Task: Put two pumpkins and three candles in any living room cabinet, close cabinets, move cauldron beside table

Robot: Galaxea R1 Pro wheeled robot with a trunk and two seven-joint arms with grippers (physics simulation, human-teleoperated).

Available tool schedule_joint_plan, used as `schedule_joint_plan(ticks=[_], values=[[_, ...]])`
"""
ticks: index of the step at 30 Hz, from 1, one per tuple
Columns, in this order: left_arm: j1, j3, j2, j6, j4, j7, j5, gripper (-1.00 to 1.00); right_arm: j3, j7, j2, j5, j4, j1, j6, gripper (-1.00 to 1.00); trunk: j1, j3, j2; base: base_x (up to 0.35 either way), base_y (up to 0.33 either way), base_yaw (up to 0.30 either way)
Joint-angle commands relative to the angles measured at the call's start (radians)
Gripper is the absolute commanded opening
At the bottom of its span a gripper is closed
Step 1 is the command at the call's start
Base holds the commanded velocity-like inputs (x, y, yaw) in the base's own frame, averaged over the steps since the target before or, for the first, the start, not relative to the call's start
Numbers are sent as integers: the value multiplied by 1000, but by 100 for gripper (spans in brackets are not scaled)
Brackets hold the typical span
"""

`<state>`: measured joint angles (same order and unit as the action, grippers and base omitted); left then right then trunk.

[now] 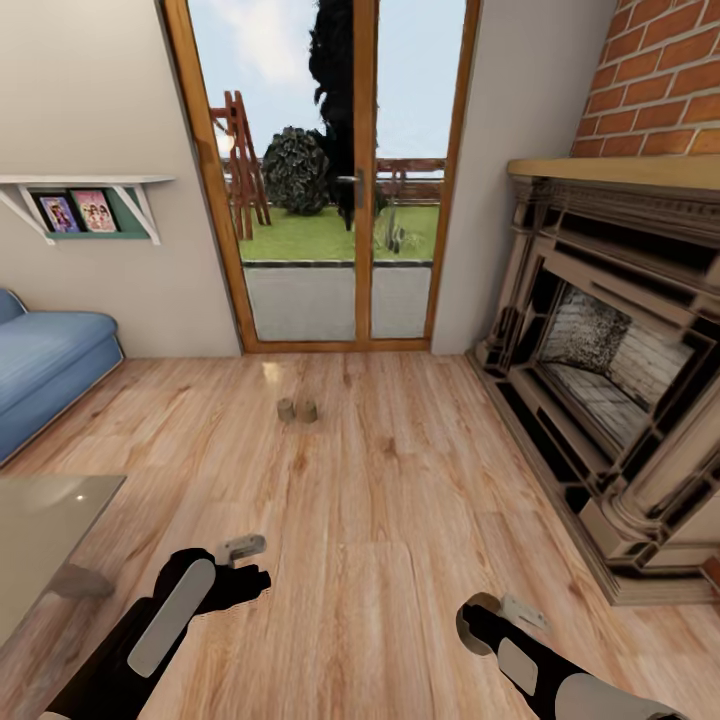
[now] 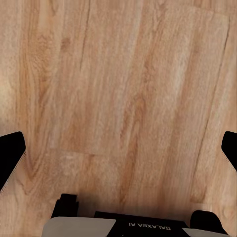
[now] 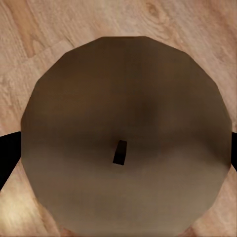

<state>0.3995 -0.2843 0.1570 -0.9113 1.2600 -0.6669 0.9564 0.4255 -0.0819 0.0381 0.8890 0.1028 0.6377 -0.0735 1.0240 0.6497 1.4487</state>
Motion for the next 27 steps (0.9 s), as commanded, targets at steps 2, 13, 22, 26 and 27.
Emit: schedule_joint_plan(ticks=[2, 13, 22, 26, 27], values=[[1, -2, 1, 0, 1, -10, 10, 100, 9, -4, 0, 8, 1, 0, -2, -100, 1, 1, 0, 333, 82, 0], [1, -4, 1, 0, 1, -10, 10, 100, 9, -4, 0, 8, 1, 0, -2, -100, 1, 1, 0, 335, 32, 0], [1, -4, 1, 0, 1, -10, 10, 100, 9, -4, 0, 7, 1, 0, -2, -100, 1, 1, 0, 339, 0, 0], [1, -4, 1, 0, 1, -10, 10, 100, 9, -4, 0, 7, 1, 0, -2, -100, 1, 1, 0, 340, 0, 0], [1, -4, 1, 0, 1, -10, 10, 100, 9, -4, 0, 8, 1, 0, -2, -100, 1, 1, 0, 339, 0, 0]])
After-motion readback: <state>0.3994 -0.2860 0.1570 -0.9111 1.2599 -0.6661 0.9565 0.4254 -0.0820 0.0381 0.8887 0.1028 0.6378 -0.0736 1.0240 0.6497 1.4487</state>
